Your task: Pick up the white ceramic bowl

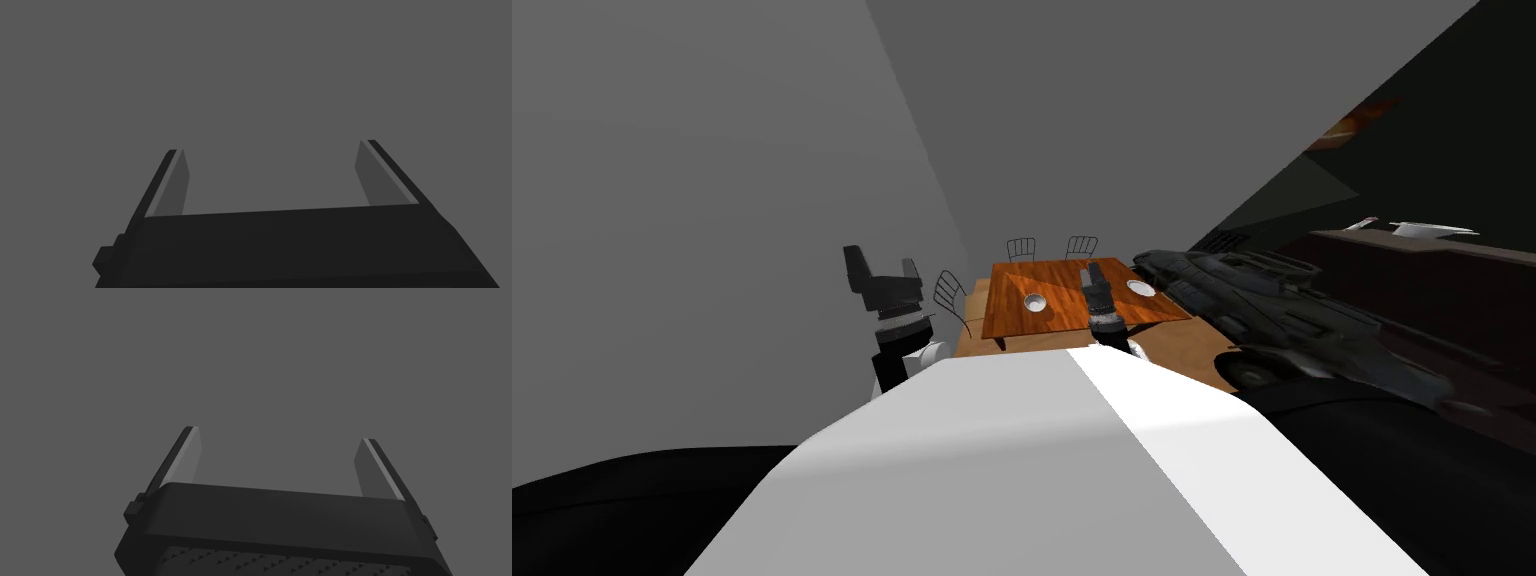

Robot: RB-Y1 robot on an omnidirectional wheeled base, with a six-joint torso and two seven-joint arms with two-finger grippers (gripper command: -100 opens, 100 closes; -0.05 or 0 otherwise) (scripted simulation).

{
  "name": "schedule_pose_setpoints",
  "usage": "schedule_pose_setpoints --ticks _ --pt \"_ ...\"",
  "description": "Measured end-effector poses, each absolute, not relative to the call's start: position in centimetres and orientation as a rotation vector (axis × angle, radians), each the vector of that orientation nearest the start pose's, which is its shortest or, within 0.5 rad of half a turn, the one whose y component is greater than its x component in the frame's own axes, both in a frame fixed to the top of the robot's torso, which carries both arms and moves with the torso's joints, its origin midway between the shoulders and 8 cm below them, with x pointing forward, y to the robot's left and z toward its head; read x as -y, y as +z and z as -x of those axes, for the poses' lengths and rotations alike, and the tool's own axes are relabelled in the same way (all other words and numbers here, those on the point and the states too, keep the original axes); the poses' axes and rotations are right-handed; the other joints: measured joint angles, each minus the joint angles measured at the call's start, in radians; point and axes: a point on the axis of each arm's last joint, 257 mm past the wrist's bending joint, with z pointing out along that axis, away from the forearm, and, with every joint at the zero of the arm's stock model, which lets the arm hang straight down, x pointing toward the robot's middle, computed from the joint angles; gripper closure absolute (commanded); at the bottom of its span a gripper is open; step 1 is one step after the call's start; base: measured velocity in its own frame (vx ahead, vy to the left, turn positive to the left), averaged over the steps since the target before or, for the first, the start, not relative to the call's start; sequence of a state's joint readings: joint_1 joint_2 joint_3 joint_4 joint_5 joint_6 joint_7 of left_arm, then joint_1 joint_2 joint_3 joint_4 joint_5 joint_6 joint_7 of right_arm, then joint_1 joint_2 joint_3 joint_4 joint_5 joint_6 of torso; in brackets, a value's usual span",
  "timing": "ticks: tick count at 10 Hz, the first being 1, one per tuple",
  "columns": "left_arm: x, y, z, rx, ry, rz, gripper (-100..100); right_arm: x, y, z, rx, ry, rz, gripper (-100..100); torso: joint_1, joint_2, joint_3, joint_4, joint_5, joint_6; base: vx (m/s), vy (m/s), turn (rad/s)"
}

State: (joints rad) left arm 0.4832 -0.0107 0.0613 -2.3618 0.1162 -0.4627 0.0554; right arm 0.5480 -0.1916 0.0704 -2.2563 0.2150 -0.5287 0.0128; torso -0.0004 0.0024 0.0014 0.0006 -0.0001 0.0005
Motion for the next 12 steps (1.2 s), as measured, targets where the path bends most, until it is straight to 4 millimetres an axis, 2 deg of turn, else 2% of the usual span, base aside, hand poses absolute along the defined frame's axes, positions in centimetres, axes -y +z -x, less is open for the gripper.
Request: schedule_pose_setpoints --ticks 1,3,4,5,8,10,12 --pt "-30.8 6.0 -32.7 -0.472 -1.39 0.693 0 21.5 -2.5 -34.8 -0.974 1.194 -0.396 -100 0.0 0.0 0.0 0.0 0.0 -0.001 -0.039 0.01 0.347" --pt "-30.8 6.0 -32.7 -0.472 -1.39 0.693 0 21.2 -6.9 -35.8 -1.106 1.136 -0.374 -100 0.001 0.0 0.0 0.0 0.0 -0.001 -0.051 0.017 0.442" --pt "-30.8 6.0 -32.7 -0.472 -1.39 0.693 0 21.5 -9.1 -36.6 -1.179 1.095 -0.364 -100 0.001 0.0 0.0 0.0 0.0 -0.001 -0.045 0.026 0.474" --pt "-30.8 6.0 -32.7 -0.472 -1.39 0.693 0 22.3 -11.4 -36.5 -1.254 1.048 -0.355 -100 0.001 0.001 0.0 0.0 0.0 -0.001 -0.024 0.011 0.073" --pt "-30.8 6.0 -32.7 -0.473 -1.39 0.693 0 22.4 -15.8 -36.6 -1.372 0.971 -0.34 -100 0.0 -0.001 -0.001 0.0 0.0 0.0 -0.016 0.02 0.242" --pt "-30.8 6.0 -32.7 -0.473 -1.389 0.693 0 23.3 -18.7 -36.7 -1.447 0.914 -0.325 -100 0.0 -0.002 -0.001 0.0 0.0 0.0 -0.016 0.015 0.202" --pt "-30.8 6.0 -32.7 -0.473 -1.39 0.693 0 25.2 -22.5 -37.2 -1.556 0.818 -0.296 -100 0.001 -0.001 -0.001 0.0 0.0 -0.001 -0.023 0.026 0.311"
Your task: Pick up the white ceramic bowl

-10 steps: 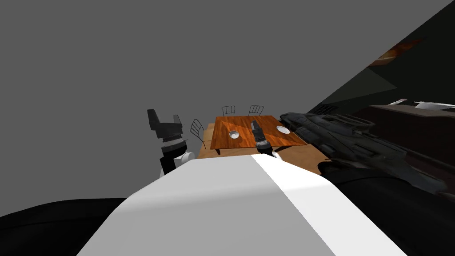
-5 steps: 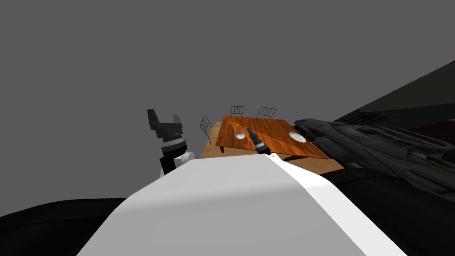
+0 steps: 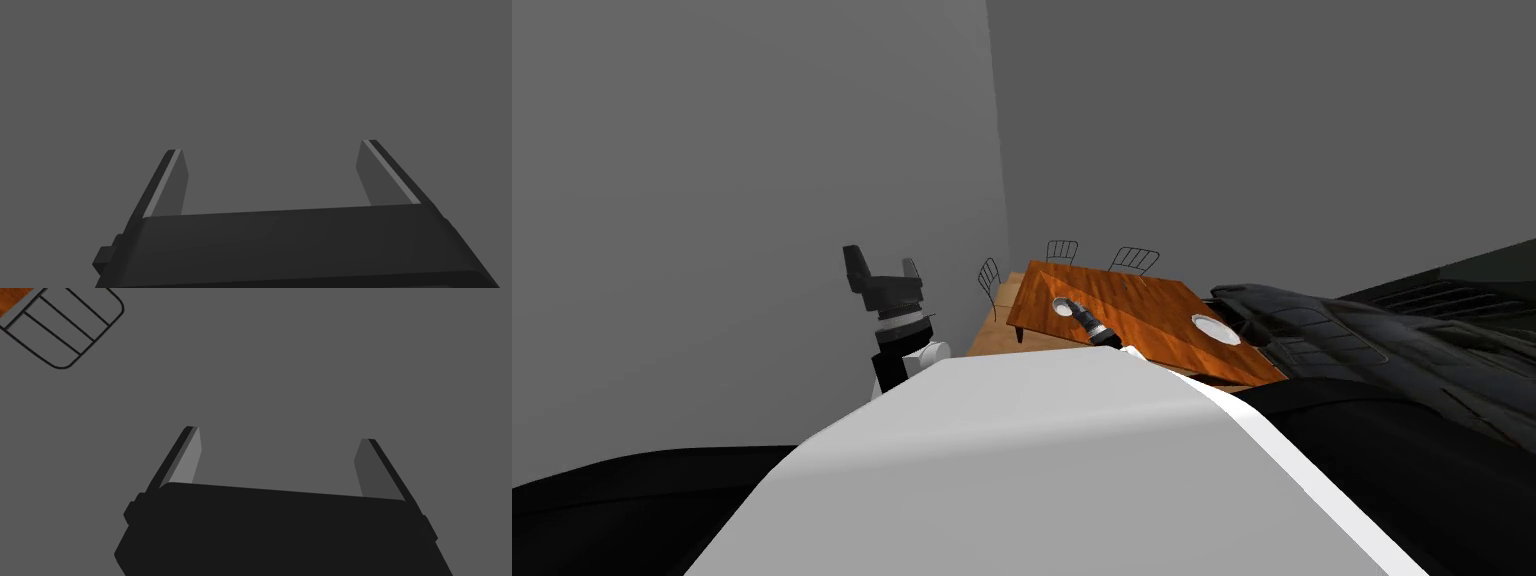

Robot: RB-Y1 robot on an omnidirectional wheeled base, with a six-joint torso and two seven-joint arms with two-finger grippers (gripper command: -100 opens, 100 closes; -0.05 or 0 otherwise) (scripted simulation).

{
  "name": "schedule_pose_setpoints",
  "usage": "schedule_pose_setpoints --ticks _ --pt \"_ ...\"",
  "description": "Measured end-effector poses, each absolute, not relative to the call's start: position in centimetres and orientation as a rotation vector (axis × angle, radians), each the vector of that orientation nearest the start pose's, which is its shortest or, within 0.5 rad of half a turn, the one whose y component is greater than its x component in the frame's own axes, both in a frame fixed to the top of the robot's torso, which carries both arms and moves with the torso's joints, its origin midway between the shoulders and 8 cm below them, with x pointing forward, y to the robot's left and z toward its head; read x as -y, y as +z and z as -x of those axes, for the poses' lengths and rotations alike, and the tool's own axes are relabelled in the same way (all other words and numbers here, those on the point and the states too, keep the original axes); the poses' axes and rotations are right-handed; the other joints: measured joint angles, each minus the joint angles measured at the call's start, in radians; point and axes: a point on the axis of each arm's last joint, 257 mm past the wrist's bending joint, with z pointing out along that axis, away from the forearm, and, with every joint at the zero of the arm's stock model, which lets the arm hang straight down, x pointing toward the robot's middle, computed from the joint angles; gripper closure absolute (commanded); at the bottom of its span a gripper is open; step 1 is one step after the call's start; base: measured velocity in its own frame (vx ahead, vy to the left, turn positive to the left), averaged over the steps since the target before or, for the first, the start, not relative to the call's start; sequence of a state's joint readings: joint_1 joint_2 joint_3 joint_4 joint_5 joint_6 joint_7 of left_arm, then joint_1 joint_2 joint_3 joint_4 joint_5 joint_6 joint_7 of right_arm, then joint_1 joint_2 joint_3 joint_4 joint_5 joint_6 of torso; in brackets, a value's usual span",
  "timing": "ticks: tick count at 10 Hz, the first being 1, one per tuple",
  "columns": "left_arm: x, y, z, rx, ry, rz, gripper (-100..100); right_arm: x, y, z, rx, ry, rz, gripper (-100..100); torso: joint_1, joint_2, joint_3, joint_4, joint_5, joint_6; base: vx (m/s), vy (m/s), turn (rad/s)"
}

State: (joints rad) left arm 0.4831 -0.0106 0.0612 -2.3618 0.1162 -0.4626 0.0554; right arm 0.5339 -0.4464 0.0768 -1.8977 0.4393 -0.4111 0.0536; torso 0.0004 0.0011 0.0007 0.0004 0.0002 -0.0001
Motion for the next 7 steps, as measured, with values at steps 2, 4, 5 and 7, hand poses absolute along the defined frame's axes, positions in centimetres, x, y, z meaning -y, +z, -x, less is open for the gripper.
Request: schedule_pose_setpoints --ticks 2,4,5,7 --pt "-30.8 6.0 -32.7 -0.473 -1.39 0.693 0 26.8 -25.9 -36.7 -1.644 0.735 -0.281 -100 0.0 0.0 0.0 0.0 0.0 0.0 -0.016 0.024 0.23" --pt "-30.8 6.0 -32.7 -0.473 -1.39 0.693 0 28.0 -28.5 -36.2 -1.713 0.663 -0.257 -100 0.0 0.0 0.0 0.0 0.0 0.0 -0.016 0.022 0.22" --pt "-30.8 6.0 -32.7 -0.473 -1.389 0.693 0 28.9 -29.6 -35.8 -1.744 0.63 -0.253 -100 -0.001 0.0 0.0 0.0 0.0 0.001 -0.006 0.007 -0.013" --pt "-30.8 6.0 -32.7 -0.473 -1.39 0.693 0 30.2 -31.5 -35.6 -1.787 0.58 -0.237 -100 0.0 0.0 0.0 0.0 0.0 0.0 -0.011 0.024 0.225"
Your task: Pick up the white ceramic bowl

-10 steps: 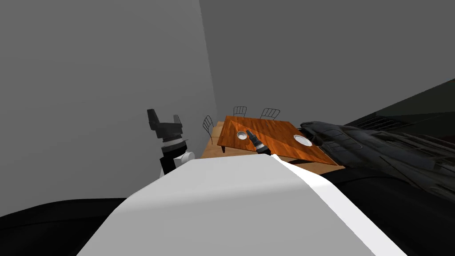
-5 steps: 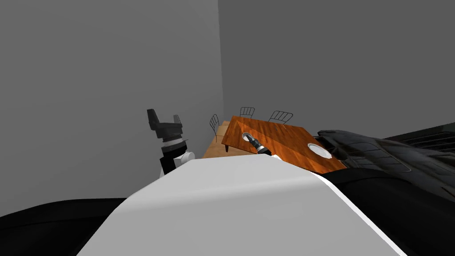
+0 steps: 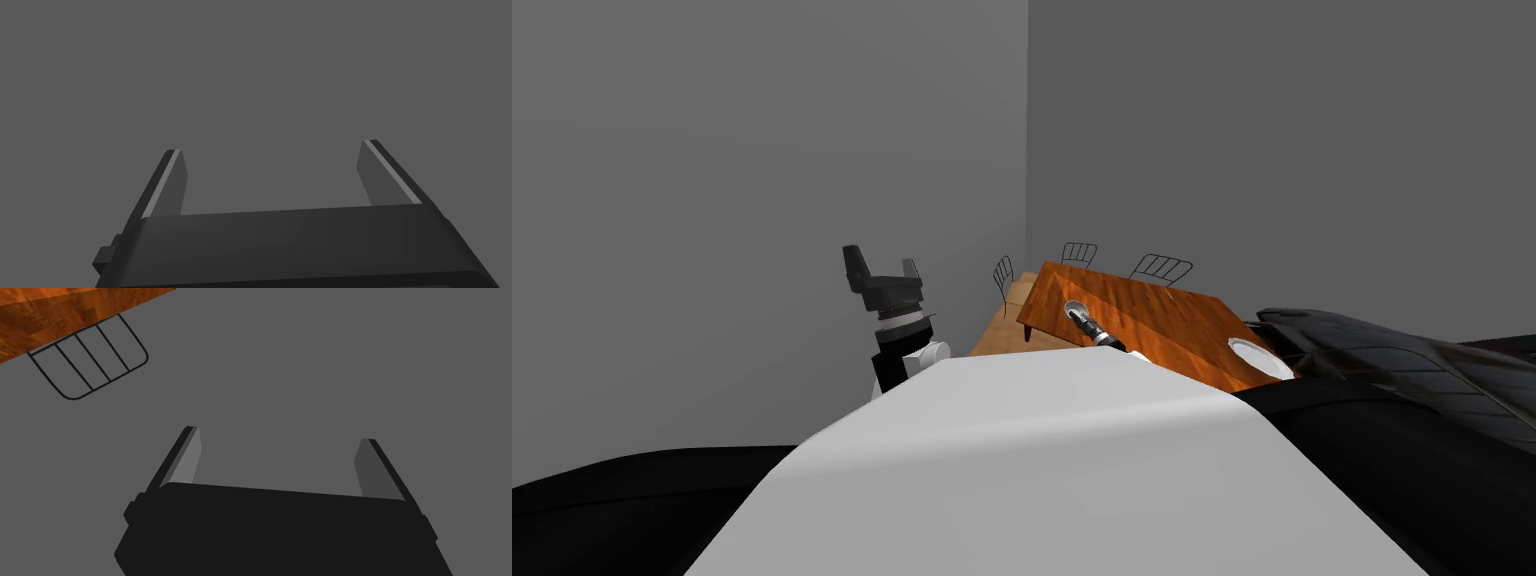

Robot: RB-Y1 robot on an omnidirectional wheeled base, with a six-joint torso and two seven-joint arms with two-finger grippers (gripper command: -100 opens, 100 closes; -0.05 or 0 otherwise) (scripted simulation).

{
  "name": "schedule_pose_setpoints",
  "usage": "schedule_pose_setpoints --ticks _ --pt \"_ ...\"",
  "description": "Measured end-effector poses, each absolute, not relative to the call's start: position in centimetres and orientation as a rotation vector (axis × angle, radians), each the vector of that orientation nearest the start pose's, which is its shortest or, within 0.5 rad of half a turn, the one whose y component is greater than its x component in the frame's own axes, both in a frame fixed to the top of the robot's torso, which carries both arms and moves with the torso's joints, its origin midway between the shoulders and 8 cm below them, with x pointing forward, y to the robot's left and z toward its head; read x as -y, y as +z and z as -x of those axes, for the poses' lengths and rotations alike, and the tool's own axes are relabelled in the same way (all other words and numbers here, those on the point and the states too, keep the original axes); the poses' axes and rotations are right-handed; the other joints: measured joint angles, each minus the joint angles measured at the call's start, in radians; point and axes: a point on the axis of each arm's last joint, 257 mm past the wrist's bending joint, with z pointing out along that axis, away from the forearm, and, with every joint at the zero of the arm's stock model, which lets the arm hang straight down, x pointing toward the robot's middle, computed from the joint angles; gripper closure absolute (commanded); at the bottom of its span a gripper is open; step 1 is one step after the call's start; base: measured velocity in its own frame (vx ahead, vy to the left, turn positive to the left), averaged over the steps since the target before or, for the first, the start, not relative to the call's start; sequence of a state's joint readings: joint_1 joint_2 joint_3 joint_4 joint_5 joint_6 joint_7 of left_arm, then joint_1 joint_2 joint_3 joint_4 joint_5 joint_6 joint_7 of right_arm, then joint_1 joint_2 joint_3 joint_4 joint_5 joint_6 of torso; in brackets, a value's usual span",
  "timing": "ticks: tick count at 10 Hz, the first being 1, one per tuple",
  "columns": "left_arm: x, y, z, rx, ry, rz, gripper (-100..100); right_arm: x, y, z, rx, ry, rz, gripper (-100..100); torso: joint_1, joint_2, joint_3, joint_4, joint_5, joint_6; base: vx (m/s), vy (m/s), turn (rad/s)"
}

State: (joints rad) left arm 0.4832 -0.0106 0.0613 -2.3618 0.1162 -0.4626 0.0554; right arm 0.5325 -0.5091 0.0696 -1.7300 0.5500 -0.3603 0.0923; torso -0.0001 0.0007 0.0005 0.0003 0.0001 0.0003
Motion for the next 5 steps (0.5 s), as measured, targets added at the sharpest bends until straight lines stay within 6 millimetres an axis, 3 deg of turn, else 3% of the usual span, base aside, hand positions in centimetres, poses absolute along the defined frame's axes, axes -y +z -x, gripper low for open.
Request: schedule_pose_setpoints --ticks 5 --pt "-30.8 6.0 -32.7 -0.473 -1.389 0.693 0 35.3 -37.7 -33.6 -1.948 0.381 -0.183 -100 0.0 0.0 0.0 0.0 0.0 0.001 -0.012 0.028 0.241"
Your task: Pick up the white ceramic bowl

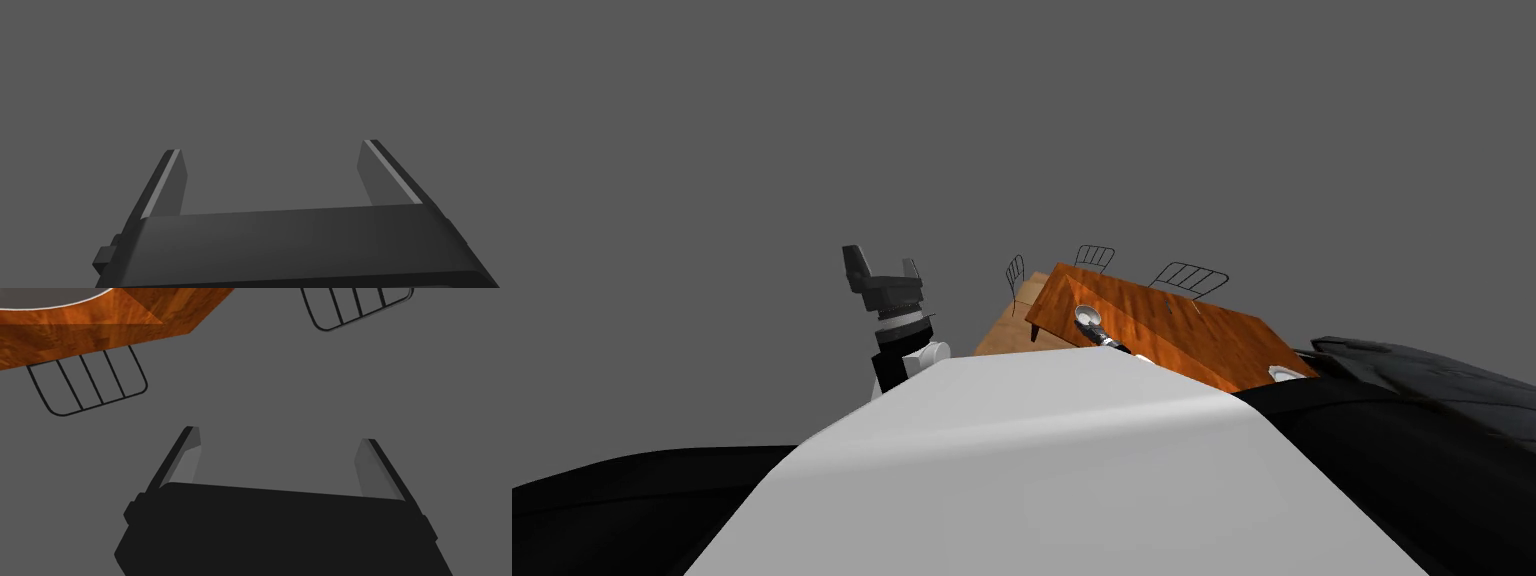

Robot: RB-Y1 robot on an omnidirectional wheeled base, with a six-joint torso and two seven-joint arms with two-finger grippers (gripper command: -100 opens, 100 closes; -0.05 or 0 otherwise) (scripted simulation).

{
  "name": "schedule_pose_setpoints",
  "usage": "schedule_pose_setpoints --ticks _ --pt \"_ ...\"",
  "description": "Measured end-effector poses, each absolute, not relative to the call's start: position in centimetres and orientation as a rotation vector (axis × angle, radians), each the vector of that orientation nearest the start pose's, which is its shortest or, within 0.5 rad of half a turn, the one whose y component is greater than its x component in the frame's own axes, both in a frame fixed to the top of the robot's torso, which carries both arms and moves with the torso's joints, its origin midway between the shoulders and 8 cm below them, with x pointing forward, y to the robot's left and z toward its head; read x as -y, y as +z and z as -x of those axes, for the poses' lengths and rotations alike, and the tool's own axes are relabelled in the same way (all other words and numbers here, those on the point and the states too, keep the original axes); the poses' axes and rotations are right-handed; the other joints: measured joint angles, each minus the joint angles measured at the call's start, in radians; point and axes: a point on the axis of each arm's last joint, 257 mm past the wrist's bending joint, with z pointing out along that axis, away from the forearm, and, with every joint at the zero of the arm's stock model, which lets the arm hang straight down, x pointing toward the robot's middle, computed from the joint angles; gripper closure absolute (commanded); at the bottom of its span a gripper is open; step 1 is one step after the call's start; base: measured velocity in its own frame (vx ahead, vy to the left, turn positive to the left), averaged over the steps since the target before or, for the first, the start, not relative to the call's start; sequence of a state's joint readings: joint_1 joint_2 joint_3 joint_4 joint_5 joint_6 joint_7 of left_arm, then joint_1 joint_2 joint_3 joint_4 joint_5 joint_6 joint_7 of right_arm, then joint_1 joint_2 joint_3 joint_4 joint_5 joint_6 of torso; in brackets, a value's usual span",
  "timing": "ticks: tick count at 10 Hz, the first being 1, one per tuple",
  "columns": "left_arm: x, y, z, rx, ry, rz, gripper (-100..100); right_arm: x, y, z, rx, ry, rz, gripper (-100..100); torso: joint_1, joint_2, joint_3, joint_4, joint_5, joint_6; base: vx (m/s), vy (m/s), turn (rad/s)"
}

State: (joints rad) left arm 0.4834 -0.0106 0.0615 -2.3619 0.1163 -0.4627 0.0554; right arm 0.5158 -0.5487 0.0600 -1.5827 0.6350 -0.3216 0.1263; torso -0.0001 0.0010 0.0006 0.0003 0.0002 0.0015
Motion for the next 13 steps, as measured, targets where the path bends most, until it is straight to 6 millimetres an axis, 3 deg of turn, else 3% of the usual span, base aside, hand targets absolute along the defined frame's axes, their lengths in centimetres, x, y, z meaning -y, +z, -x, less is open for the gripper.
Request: schedule_pose_setpoints --ticks 7,13 --pt "-30.8 6.0 -32.7 -0.473 -1.389 0.693 0 43.0 -43.7 -29.9 -2.127 0.115 -0.112 -100 0.0 -0.001 -0.001 0.0 0.0 0.0 0.003 0.016 0.14" --pt "-30.8 6.0 -32.7 -0.473 -1.389 0.693 0 49.0 -46.9 -26.9 -2.239 -0.073 -0.072 -100 -0.001 -0.001 -0.001 0.0 0.0 0.001 0.01 0.013 0.173"
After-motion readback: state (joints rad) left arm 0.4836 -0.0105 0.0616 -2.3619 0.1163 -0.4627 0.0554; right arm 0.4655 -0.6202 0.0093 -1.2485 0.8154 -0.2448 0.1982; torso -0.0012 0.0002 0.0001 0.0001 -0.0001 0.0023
